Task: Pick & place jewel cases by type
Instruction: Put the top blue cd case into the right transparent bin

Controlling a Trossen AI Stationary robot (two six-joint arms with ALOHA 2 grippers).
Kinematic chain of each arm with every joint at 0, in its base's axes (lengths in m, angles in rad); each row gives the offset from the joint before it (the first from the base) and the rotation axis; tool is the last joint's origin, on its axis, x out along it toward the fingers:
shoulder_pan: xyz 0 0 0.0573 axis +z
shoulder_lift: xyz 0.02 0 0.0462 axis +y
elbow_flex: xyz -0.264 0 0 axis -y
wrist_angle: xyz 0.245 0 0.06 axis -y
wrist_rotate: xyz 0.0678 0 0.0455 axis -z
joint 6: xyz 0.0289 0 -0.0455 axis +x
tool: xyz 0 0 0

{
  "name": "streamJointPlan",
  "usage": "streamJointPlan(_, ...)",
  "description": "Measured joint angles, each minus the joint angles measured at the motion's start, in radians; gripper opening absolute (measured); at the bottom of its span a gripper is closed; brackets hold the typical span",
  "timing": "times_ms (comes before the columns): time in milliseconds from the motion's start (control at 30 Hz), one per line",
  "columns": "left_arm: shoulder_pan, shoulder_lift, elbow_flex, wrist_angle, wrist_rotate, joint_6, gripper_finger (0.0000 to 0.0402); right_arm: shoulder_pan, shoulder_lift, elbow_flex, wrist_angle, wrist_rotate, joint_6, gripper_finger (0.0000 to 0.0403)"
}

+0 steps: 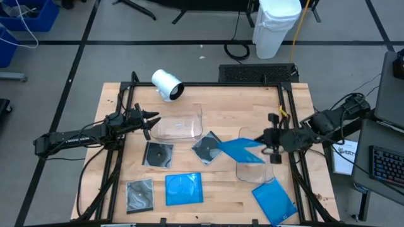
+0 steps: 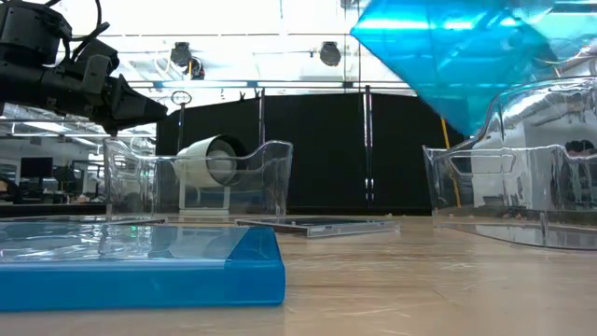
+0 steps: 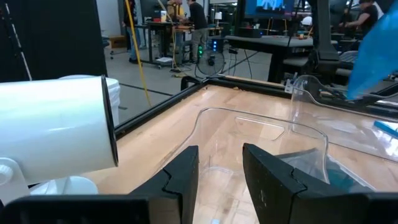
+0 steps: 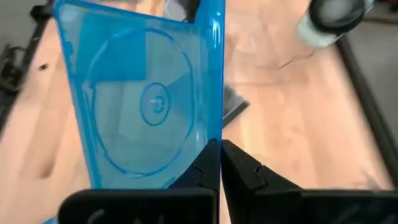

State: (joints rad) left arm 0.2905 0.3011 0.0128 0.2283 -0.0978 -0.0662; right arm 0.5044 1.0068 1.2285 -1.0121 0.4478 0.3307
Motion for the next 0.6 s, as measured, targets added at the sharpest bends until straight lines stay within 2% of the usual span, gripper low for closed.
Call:
streamJointPlan(133,0.0,0.0,0.0,0.0,0.0,-0.003,0.0129,0.083,0.0,0.0,-0.05,0.048,0.097,0.0)
streamJointPlan(333,0.0,0.0,0.0,0.0,0.0,-0.003,0.0129,0.167,-0.001,-0.014,-0.074,0.048,0.168,0.0)
streamJointPlan(600,0.0,0.0,0.0,0.0,0.0,-0.003,0.0129,0.198,0.0,-0.166,-0.065,0.023,0.204,0.0)
